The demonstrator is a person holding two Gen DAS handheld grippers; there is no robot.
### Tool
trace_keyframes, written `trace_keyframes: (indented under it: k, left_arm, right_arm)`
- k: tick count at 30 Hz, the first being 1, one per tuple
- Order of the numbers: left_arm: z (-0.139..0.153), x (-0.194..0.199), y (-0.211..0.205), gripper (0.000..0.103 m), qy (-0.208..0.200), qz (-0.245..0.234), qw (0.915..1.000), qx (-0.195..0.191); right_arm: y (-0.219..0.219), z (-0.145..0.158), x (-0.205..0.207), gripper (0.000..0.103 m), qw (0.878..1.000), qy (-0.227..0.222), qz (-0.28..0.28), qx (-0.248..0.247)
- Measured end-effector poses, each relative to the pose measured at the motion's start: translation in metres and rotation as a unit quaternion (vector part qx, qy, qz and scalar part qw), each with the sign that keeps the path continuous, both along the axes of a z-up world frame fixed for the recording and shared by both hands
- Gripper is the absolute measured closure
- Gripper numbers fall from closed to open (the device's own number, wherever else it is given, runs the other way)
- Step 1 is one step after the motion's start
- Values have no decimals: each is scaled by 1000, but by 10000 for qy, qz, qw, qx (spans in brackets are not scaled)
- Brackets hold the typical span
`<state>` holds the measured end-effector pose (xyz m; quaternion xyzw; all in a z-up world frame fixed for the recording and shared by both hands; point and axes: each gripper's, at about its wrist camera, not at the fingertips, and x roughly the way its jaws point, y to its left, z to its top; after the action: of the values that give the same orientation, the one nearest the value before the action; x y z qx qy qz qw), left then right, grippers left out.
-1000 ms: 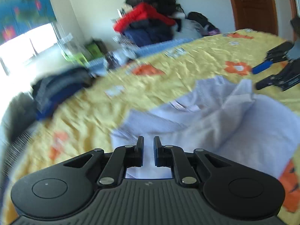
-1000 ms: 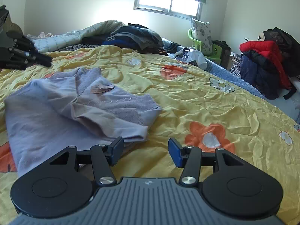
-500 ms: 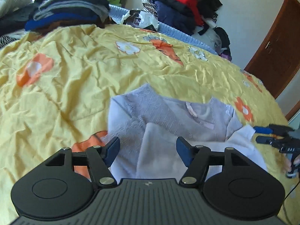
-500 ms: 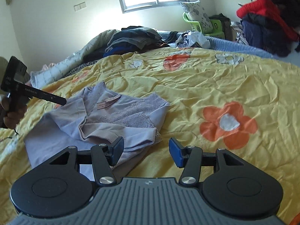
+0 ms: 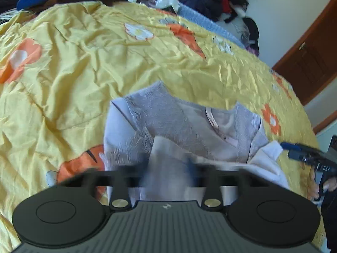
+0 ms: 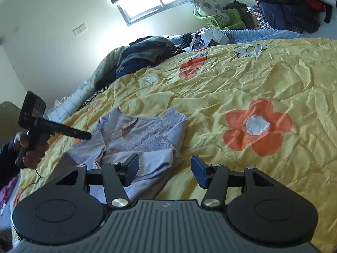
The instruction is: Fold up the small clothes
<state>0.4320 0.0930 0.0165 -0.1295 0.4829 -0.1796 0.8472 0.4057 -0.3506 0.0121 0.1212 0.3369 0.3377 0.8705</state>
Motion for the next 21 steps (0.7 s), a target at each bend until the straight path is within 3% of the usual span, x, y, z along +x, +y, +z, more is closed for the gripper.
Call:
trace_keyframes:
  k: [13,14,15,21]
  left_arm:
    - [-4,0,-8,84,-2,-142,9999,93]
    - [-4,0,-9,85,-37,-101,9999,117]
    - [-2,-1,-10,99,-104,-37,9998,175]
    - [13,-9,-7,101,-524,192,9978,370]
  right_arm:
    - [-2,0,1,41,9999,20,-81,148]
    - [-2,0,1,41,9998,34,-58,167]
    - [-2,0,2,41,9998,50,-51,194]
    - [-3,-2,1,40,9998,63,-51,197]
